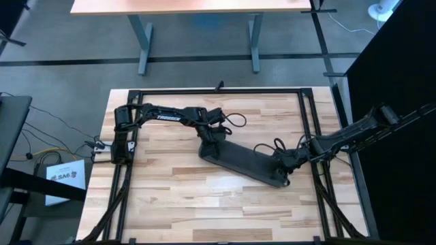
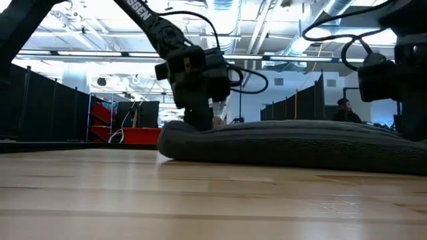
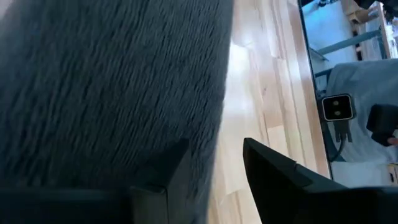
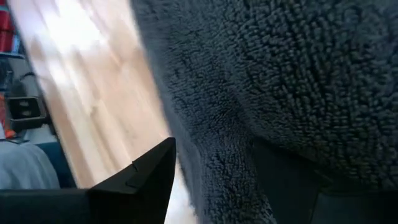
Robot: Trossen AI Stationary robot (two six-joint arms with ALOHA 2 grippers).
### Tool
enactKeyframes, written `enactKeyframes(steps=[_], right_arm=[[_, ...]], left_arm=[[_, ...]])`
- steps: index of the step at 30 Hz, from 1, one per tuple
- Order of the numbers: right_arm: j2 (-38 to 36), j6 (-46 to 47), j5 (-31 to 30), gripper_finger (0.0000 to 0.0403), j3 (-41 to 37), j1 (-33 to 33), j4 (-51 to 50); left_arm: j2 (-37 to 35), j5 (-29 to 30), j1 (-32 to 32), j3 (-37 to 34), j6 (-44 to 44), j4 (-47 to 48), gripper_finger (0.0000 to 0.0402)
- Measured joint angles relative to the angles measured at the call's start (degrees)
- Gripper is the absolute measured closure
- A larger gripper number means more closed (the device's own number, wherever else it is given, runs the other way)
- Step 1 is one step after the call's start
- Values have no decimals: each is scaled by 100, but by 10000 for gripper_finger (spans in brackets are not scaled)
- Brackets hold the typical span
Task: Roll towel
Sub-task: Roll the black towel
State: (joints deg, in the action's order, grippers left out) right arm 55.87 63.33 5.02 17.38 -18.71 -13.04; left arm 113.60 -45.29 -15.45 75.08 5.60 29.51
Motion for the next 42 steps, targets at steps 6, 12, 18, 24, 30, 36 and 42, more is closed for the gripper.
enactKeyframes(steps=[6,12,18,24,30,36,42], right_arm=[[-4,-338,172,200,-52,459,-31],[0,-1070,650,200,-54,1357,-105],[128,-1856,1369,200,-63,2299,-75],[845,-2505,2006,200,-52,2965,532],[1731,-3245,2236,200,392,3465,868],[2676,-4023,2440,200,1256,3735,451],[3178,-4620,2586,200,1967,3767,-261]], left_arm=[[-4,-27,12,-473,-340,-311,267],[-29,-74,119,-981,-779,-718,267],[-219,-51,168,-1332,-948,-947,268],[-1027,276,-15,-1915,-1219,-1365,268],[-1529,500,-234,-2575,-1302,-1391,268],[-1784,548,-310,-2952,-1458,-1549,268],[-1803,570,-307,-3053,-1521,-1615,268]])
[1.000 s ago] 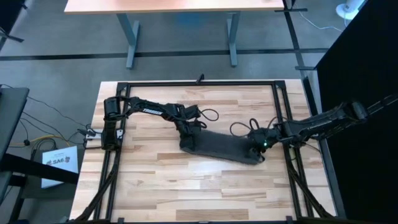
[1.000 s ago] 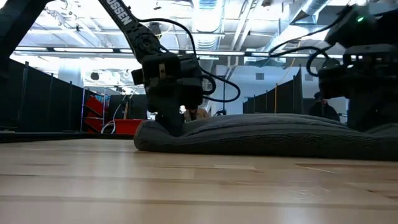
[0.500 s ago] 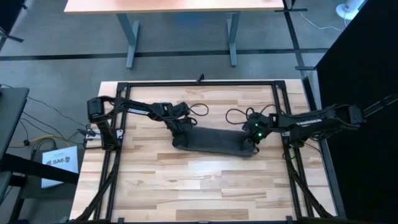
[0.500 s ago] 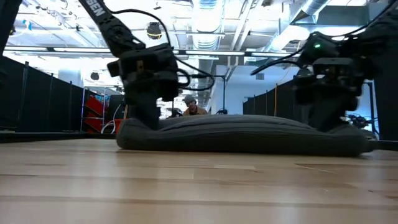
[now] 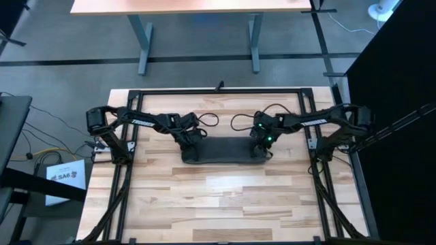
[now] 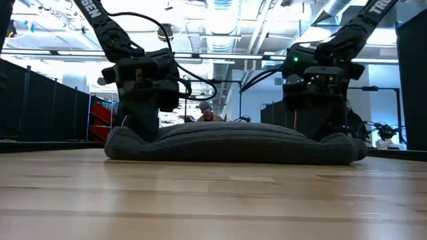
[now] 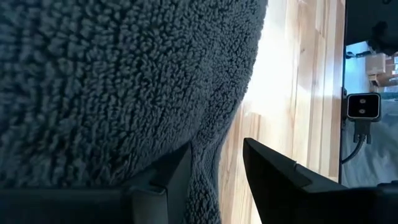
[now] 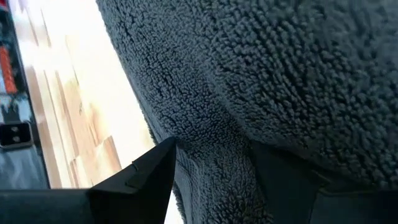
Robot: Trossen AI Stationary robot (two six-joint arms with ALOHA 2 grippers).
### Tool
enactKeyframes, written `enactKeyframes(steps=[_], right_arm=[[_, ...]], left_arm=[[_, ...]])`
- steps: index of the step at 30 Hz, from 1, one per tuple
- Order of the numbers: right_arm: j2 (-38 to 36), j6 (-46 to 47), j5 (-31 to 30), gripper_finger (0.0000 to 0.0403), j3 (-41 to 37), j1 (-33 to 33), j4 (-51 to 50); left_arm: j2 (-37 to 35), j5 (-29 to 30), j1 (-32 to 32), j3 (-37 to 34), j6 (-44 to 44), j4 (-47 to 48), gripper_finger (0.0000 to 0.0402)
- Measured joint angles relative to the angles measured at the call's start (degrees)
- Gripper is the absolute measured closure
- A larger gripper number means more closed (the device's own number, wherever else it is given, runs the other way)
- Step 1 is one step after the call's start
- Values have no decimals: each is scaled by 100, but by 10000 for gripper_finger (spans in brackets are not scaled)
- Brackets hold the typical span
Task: Roll towel
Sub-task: Roll the black towel, then return to Home Position
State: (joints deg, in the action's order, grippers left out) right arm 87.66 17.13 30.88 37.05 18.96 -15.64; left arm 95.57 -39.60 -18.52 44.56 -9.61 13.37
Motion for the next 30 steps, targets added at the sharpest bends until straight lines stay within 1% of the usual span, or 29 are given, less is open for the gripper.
enactKeyframes(steps=[3,6,10,12,16,18,19,21,22,23,24,27,28,30], right_arm=[[-312,-38,-144,200,122,-13,-503],[-960,129,-452,200,159,-222,-969],[-1897,301,-971,200,174,-704,-1589],[-2221,470,-1274,200,174,-919,-1636],[-2533,962,-1210,203,174,-1260,-1555],[-2652,1011,-1238,222,174,-1516,-1387],[-2720,1085,-1369,242,174,-1679,-1239],[-2880,1111,-1616,299,176,-1968,-847],[-2966,1057,-1725,333,176,-2074,-656],[-3064,968,-1871,367,178,-2164,-464],[-3149,871,-2087,383,178,-2246,-248],[-3314,443,-3058,393,178,-2400,719],[-3337,210,-3269,397,180,-2386,1063],[-3334,-150,-3397,401,181,-2257,1696]], left_arm=[[-177,24,9,-4,-134,90,268],[-648,175,103,-4,-319,156,268],[-1566,995,367,159,-432,467,267],[-1991,1445,513,271,-454,718,267],[-2642,1913,894,483,-897,1055,270],[-2912,2245,1255,570,-970,1058,289],[-3019,2464,1451,628,-991,1076,308],[-3201,2942,1810,746,-1003,1093,362],[-3293,3219,1984,796,-987,1085,381],[-3392,3558,2163,825,-947,1018,389],[-3506,3911,2346,829,-861,912,392],[-3930,4928,2829,699,-593,766,400],[-4082,5179,2921,612,-531,761,400],[-4416,5502,3030,364,-505,740,401]])
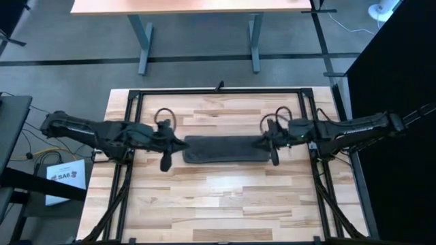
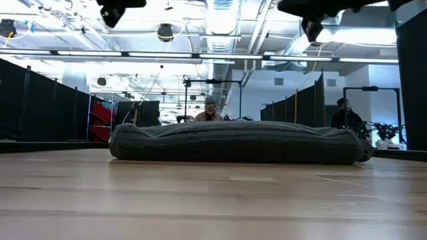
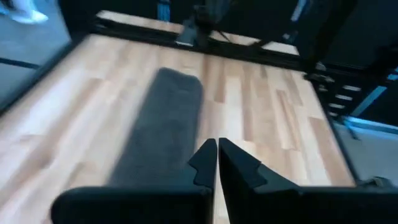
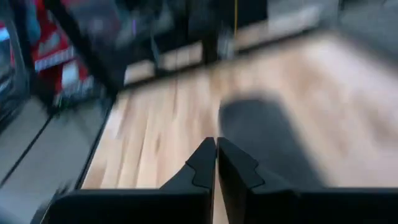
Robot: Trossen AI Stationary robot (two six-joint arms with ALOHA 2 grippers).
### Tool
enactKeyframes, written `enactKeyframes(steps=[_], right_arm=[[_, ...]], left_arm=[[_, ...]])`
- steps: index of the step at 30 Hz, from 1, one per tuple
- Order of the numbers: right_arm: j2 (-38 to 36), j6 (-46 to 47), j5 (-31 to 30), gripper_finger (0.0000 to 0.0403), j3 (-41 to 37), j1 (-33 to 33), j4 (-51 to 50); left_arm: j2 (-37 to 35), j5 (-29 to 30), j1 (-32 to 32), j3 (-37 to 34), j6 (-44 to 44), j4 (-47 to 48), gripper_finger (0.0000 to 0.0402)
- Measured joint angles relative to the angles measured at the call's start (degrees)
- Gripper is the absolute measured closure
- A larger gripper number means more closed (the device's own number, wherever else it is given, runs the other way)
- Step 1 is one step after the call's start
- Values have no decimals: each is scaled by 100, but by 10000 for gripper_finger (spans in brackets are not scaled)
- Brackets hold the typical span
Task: Roll towel
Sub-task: Return to Home Position
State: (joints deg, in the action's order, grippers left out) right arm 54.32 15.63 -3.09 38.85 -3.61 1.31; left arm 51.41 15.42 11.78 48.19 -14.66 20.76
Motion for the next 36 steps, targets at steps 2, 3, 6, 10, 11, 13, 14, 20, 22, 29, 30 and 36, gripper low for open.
enactKeyframes(steps=[2,3,6,10,11,13,14,20,22,29,30,36], right_arm=[[2,-139,-9,401,0,177,414],[-8,-205,-6,402,1,269,523],[-198,-258,27,402,-45,576,582],[-744,-10,30,403,-624,890,829],[-920,106,32,403,-815,938,937],[-1328,299,37,403,-1196,999,1202],[-1527,406,35,403,-1377,1016,1299],[-2599,1178,-166,403,-2149,1084,1292],[-2794,1309,-163,403,-2177,1085,970],[-3134,1046,-264,403,-2468,1035,1224],[-3187,975,-288,403,-2630,1037,1478],[-3645,621,-309,403,-3603,1039,2774]], left_arm=[[-395,46,15,-320,-29,-185,401],[-612,48,17,-481,-51,-317,401],[-1321,47,17,-1008,-104,-669,401],[-2412,50,15,-1796,-304,-890,401],[-2675,49,2,-1974,-320,-935,402],[-3169,50,-21,-2242,-341,-1117,402],[-3396,50,-24,-2337,-347,-1128,402],[-4317,39,-23,-2563,-453,-74,402],[-4471,31,-23,-2573,-822,410,402],[-4565,107,-23,-2918,-487,447,402],[-4573,77,-23,-3019,-489,283,402],[-4595,-817,-9,-3740,-232,-1305,402]])
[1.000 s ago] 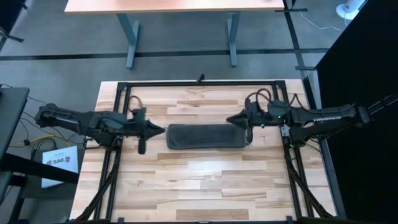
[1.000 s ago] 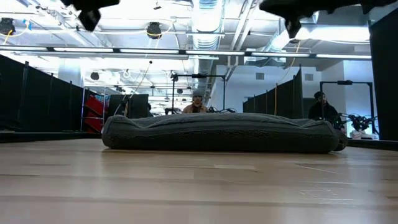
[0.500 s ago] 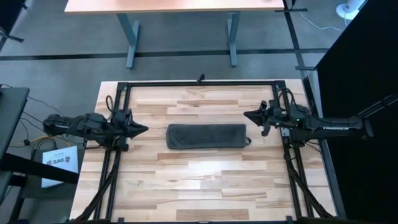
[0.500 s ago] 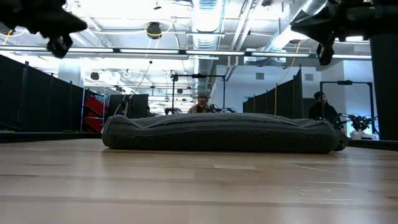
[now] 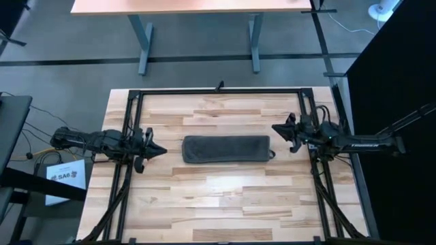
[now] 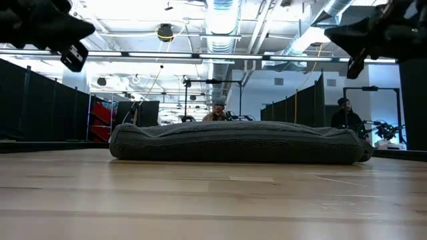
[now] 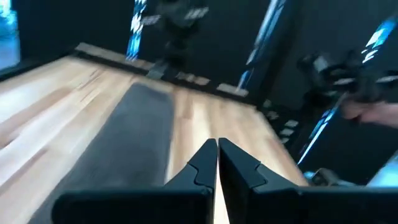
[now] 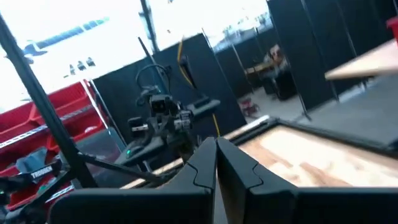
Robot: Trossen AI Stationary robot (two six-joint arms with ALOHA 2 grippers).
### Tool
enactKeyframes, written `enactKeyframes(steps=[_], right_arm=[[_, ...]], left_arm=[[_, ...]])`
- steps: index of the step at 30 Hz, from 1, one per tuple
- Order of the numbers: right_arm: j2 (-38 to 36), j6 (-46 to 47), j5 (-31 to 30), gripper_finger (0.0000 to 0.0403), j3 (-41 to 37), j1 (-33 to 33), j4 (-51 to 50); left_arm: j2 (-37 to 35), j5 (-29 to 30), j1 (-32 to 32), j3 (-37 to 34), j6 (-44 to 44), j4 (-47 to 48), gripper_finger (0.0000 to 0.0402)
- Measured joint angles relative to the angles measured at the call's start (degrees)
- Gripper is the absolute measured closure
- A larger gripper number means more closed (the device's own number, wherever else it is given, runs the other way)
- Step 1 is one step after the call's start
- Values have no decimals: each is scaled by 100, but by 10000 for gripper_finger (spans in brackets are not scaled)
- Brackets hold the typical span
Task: Roll towel
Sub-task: Return to Home Position
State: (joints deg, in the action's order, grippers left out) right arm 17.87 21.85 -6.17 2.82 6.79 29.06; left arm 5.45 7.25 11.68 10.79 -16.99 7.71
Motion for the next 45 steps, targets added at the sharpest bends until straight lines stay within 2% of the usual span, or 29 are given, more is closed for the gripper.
enactKeyframes(steps=[2,4,7,12,16,21,26,28,39,45], right_arm=[[-147,-185,0,403,-201,0,320],[-269,-343,-16,403,-229,0,217],[-405,-429,-222,403,-229,-2,-377],[-710,-260,-1017,403,-229,0,-1781],[-1089,-390,-1047,403,-229,-4,-2534],[-1540,-952,-756,403,-229,-2,-2611],[-1651,-1077,393,403,-224,0,-2817],[-1647,-1046,610,403,-224,4,-2854],[-1633,-989,643,403,-224,-2,-2868],[-1611,-632,632,403,-226,33,-2863]], left_arm=[[0,-23,0,-132,-3,-182,402],[2,-30,0,-215,-41,-190,402],[0,-42,0,-266,-68,-206,402],[0,-42,0,-272,-68,-211,402],[0,-42,0,-272,18,-159,402],[-3,23,-2,-317,133,-135,402],[0,-295,-2,-850,-38,-926,402],[2,-403,-2,-1006,-20,-1169,401],[-50,-587,-105,-1004,1201,-813,401],[39,-713,-452,-1006,1277,-786,401]])
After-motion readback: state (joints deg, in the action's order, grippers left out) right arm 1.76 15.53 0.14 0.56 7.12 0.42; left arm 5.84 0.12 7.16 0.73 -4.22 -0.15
